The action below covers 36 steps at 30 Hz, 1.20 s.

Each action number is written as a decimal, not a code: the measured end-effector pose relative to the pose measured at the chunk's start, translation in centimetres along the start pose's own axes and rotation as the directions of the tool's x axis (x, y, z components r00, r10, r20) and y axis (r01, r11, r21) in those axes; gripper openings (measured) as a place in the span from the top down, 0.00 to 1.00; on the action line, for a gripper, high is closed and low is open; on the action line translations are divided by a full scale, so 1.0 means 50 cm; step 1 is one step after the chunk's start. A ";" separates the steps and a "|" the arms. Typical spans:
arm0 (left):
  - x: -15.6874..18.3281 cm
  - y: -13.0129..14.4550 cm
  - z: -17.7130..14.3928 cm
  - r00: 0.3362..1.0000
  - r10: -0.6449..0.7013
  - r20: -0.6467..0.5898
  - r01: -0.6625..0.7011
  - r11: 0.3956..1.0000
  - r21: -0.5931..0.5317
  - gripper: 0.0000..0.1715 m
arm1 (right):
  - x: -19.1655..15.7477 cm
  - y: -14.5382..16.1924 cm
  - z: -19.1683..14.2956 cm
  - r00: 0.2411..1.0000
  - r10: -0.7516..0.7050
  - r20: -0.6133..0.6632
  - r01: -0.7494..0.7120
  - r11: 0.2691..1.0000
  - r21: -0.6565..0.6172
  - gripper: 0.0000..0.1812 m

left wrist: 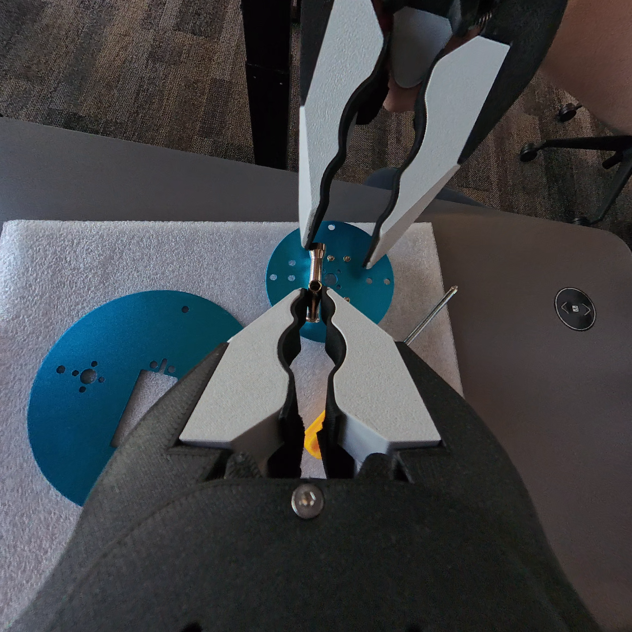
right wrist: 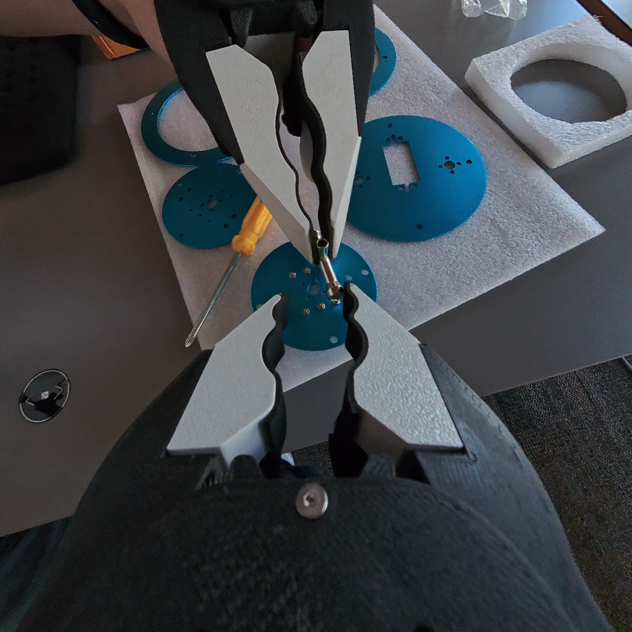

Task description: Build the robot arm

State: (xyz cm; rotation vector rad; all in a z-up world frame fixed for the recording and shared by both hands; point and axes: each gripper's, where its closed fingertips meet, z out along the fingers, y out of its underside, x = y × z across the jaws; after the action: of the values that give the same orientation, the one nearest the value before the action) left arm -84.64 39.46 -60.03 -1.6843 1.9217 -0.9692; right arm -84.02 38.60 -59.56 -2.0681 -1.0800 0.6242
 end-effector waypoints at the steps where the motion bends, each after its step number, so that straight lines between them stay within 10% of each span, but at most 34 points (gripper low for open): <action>1: 0.001 0.000 0.000 1.000 0.002 0.000 -0.002 1.000 0.000 0.96 | -0.001 0.001 0.000 1.000 -0.008 -0.016 0.008 1.000 0.000 0.82; 36: 0.045 -0.050 0.034 0.999 0.030 -0.017 -0.029 0.998 0.051 0.97 | -0.022 0.037 -0.054 0.996 -0.019 -0.090 0.022 0.999 0.028 0.79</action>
State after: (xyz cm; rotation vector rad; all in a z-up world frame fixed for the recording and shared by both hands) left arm -82.14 36.79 -59.06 -1.6198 1.9116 -1.0170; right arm -81.84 35.97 -59.17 -2.0375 -1.0341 0.5290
